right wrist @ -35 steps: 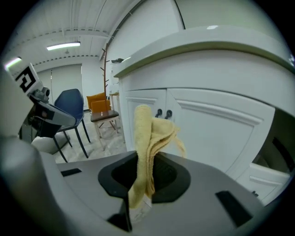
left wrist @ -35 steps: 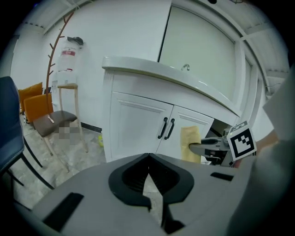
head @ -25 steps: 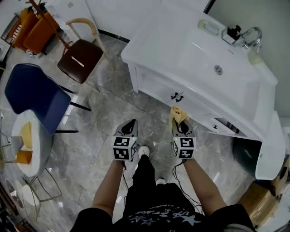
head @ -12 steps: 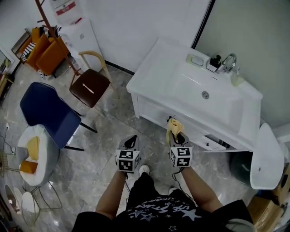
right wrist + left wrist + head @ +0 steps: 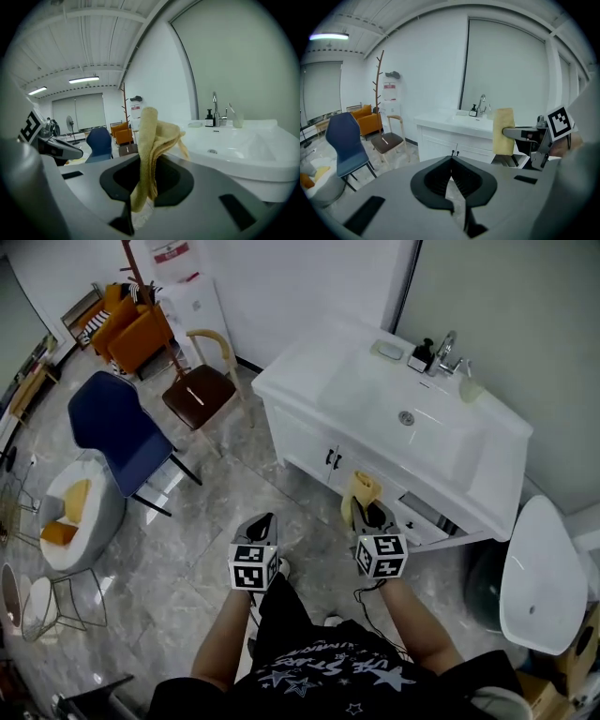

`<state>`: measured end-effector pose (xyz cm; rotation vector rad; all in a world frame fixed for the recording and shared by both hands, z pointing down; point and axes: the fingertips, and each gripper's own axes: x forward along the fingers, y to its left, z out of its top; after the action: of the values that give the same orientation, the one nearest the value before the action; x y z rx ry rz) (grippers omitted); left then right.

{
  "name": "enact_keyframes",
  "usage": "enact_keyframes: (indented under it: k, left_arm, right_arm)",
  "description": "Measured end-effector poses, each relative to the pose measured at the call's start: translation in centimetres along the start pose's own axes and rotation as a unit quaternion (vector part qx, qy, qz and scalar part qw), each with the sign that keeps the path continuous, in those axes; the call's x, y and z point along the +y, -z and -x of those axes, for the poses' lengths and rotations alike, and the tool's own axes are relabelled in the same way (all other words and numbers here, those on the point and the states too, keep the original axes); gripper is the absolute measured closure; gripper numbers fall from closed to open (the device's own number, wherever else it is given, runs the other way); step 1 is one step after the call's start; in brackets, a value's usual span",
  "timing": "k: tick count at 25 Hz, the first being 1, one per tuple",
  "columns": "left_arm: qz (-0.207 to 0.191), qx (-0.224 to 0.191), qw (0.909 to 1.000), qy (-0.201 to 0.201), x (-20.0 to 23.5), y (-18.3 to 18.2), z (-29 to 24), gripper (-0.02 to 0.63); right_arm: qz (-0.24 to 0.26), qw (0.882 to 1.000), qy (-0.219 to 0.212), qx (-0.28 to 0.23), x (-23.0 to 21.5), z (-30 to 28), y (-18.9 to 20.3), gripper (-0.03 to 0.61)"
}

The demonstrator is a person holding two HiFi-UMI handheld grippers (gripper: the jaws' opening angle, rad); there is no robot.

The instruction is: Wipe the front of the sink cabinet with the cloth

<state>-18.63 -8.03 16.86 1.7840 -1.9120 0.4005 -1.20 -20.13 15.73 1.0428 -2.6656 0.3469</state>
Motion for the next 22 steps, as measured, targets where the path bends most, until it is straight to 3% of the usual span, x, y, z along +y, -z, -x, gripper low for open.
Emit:
enact_keyframes:
  k: [7,13,22]
  left_arm:
    - [0.055,-0.019,0.9979,-0.029,-7.8,4.0,7.2,0.597]
    - [0.063,-0.006,0.997,-0.044,-11.1,8.3,10.8,0.597]
    - [0.108,0.006,0.9908,-0.08,-12.9,15.4,17.8,0.597]
  right_arm:
    - [0.069,0.997,-0.027,0.002,-2.6,9.6,1.5,0.511]
    - [0.057,0.998,-0.032,0.022,-3.3,14.4,3.6,0.512]
    - [0.057,0.996,-0.06,0.025,-0.4,18.8,5.5,0.513]
